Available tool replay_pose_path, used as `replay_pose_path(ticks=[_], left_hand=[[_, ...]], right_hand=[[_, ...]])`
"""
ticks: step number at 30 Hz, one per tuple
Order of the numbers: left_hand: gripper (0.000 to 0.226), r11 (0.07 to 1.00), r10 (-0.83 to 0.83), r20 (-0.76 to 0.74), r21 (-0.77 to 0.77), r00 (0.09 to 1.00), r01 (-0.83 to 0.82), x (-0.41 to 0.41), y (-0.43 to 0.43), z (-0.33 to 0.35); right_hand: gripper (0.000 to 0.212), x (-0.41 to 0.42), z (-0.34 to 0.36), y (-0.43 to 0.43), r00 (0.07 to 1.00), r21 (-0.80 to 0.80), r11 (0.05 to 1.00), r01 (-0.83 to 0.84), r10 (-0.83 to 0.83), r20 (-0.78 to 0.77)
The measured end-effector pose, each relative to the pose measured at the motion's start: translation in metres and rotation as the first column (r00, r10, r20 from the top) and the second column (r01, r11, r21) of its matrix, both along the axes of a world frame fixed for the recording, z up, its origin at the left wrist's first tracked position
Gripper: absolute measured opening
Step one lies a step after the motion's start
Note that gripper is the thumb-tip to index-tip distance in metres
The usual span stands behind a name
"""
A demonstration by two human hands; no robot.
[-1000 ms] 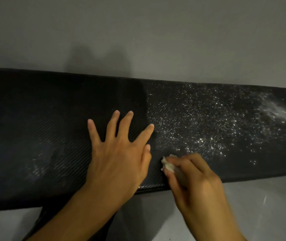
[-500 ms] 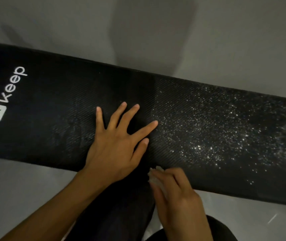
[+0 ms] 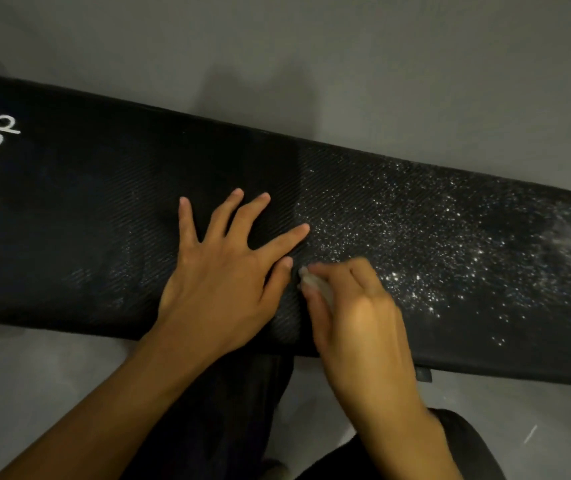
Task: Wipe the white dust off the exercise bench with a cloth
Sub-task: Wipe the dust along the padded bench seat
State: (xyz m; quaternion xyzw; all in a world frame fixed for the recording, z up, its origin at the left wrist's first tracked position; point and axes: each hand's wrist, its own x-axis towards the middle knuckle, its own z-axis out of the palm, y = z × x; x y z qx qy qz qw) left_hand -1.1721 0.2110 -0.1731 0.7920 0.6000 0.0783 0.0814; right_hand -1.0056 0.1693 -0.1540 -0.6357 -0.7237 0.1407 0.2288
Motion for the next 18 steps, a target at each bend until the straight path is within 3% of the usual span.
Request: replay_pose_path(ticks=[4, 7, 13, 18], left_hand=[[0.053, 1.000, -0.012, 0.027, 0.016, 1.000, 0.012, -0.003, 0.001, -0.002], [0.052, 0.999, 0.028, 0.053, 0.033, 0.998, -0.030, -0.003, -0.001, -0.003], [0.055, 0.993, 0.105, 0.054, 0.050, 0.993, -0.108, -0.004, -0.006, -0.002], [0.056, 0.994, 0.100, 0.049, 0.036, 0.994, -0.102, -0.004, -0.003, -0.002]], right_hand=[[0.025, -0.004, -0.001, -0.007, 0.998, 0.010, 1.000, -0.006, 0.006, 0.057], [0.022, -0.001, 0.007, -0.033, 0.999, -0.048, 0.998, -0.051, 0.051, 0.002], [0.029, -0.005, 0.004, 0.026, 0.994, 0.032, 0.999, 0.005, -0.008, 0.107], [0.025, -0.006, 0.008, -0.010, 0.998, -0.040, 0.998, -0.049, 0.050, 0.031]])
